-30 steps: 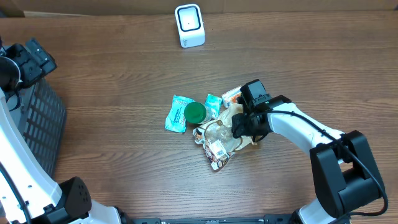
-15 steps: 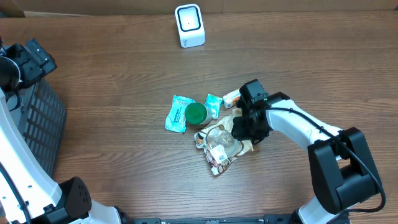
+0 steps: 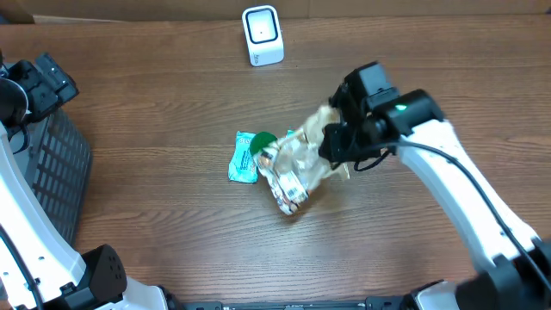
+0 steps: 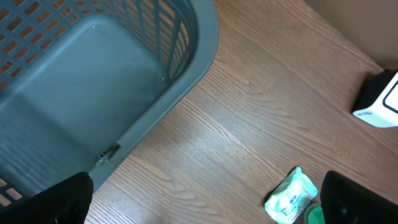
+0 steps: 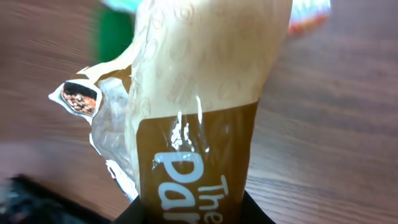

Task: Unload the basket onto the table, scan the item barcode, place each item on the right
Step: 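Carry the Pantree bag with the right gripper toward the white scanner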

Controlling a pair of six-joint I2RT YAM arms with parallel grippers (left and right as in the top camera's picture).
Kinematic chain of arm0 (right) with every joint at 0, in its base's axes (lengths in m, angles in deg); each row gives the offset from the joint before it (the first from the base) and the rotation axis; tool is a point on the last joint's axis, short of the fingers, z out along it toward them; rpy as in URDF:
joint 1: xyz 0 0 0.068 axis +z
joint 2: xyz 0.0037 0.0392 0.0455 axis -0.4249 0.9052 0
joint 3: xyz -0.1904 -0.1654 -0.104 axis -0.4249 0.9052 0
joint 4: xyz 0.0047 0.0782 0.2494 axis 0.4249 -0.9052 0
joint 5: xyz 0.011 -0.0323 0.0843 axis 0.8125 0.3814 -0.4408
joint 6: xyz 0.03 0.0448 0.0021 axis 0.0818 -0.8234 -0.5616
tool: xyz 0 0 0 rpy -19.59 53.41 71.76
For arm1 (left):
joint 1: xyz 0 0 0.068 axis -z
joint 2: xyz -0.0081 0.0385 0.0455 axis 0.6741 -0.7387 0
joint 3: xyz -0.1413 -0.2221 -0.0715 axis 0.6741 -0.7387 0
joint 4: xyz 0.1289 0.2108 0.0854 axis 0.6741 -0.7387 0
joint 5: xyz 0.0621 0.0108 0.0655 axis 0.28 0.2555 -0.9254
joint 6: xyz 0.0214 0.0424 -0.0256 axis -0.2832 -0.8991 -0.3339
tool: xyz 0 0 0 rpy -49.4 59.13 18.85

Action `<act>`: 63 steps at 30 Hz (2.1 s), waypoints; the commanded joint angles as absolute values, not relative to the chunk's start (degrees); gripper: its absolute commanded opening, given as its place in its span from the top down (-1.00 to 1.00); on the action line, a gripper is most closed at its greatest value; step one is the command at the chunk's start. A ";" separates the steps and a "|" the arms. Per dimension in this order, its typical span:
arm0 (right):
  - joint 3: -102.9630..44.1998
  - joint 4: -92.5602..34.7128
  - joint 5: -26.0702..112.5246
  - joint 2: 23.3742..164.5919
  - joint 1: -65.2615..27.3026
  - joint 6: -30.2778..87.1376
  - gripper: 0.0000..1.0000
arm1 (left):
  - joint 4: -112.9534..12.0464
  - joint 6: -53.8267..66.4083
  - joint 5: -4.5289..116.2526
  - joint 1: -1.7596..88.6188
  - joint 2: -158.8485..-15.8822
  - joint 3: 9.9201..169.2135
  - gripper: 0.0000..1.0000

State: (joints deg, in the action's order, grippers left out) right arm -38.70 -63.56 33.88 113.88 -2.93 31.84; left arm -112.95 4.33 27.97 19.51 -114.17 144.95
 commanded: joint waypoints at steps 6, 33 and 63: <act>-43.58 -61.81 17.82 104.18 -13.20 27.42 0.65 | -113.04 3.29 27.64 19.53 -113.21 145.70 -0.99; -45.41 -55.82 33.73 104.00 -16.39 20.26 0.53 | -113.04 3.29 27.64 19.53 -113.21 145.70 -0.99; -49.22 44.22 76.59 149.86 5.38 92.21 0.69 | -113.04 3.29 27.64 19.53 -113.21 145.70 -0.99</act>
State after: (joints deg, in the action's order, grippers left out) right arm -48.39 40.26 81.60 146.43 5.27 76.65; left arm -113.13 4.31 27.97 19.51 -114.11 144.97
